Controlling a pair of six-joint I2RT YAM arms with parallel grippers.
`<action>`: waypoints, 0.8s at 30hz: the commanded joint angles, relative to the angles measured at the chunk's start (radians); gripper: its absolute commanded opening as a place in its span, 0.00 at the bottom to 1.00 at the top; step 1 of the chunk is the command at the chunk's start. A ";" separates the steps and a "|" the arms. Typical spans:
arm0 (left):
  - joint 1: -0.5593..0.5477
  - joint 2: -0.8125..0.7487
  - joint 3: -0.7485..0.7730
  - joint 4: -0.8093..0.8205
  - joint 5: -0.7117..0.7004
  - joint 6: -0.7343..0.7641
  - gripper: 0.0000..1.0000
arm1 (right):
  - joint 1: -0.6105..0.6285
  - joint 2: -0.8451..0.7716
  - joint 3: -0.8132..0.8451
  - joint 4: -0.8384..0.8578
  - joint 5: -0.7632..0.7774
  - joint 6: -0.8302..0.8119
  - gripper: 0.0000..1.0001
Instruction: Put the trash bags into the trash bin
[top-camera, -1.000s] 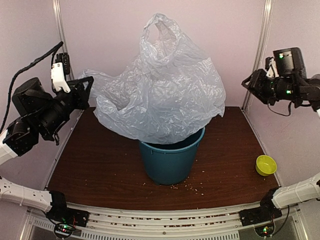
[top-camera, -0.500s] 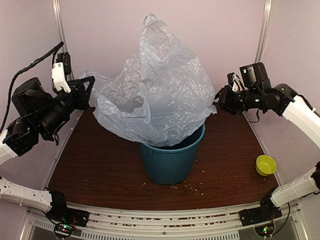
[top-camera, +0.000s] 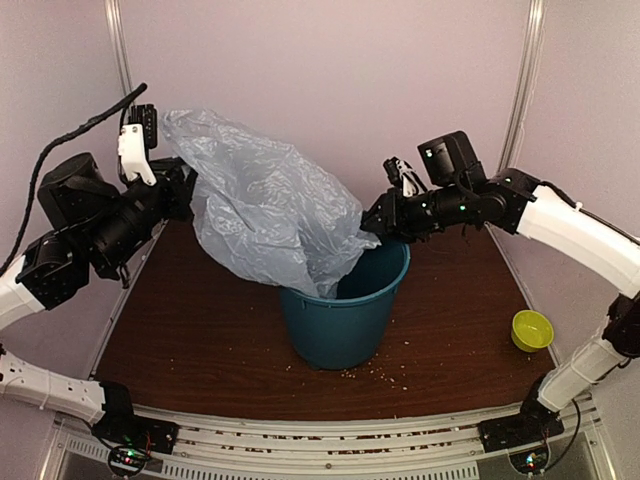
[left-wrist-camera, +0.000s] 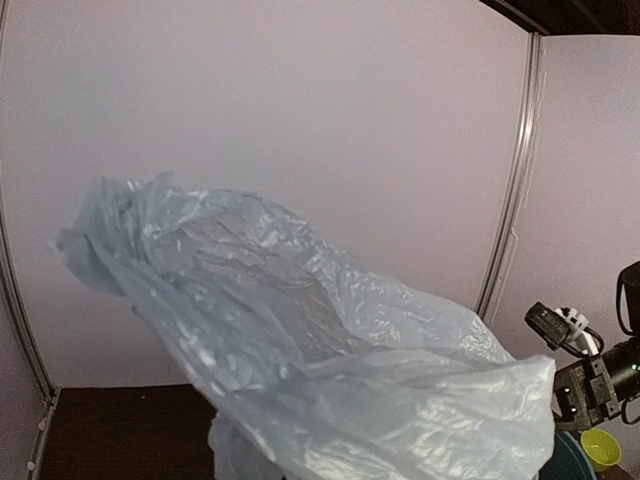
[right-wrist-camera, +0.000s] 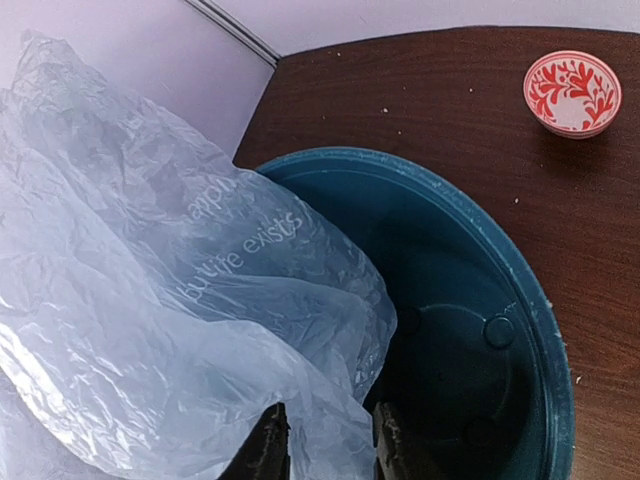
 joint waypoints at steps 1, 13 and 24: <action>0.007 0.023 0.034 0.094 0.024 0.020 0.00 | 0.011 0.065 0.084 -0.095 0.037 -0.031 0.30; 0.037 0.145 0.107 0.149 0.123 0.044 0.00 | 0.019 0.098 0.317 -0.372 0.190 -0.062 0.38; 0.084 0.178 0.163 0.135 0.188 0.084 0.00 | -0.091 -0.004 0.292 -0.406 0.188 -0.110 0.39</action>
